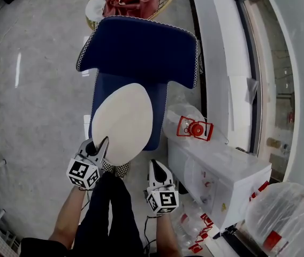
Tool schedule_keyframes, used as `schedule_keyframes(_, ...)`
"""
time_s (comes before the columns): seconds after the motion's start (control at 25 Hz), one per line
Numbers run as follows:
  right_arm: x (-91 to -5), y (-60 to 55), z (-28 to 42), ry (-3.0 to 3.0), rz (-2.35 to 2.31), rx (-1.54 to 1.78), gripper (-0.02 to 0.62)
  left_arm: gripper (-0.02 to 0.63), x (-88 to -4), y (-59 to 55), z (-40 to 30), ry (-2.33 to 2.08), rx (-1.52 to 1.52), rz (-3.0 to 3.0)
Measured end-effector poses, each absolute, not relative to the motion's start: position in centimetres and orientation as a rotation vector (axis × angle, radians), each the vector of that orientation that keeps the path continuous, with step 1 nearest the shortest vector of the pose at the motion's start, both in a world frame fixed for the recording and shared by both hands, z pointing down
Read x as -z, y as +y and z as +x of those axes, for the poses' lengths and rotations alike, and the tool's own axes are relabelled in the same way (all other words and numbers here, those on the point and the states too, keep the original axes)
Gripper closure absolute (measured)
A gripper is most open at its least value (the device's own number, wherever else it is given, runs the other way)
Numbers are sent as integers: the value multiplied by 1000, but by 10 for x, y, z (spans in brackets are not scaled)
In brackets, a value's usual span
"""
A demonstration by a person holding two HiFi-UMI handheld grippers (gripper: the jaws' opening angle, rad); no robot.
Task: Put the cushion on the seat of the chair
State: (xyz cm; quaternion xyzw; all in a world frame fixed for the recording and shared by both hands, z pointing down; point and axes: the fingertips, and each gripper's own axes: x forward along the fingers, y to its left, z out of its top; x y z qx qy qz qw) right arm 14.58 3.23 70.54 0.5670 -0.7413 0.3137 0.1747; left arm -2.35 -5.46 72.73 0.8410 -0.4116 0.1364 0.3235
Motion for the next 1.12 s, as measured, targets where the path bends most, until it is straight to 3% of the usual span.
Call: schedule_keyframes(1.12, -773, 5, 122, -2067, 1517, -956, 566, 551, -841, -99, -84, -1274, -381, 2001)
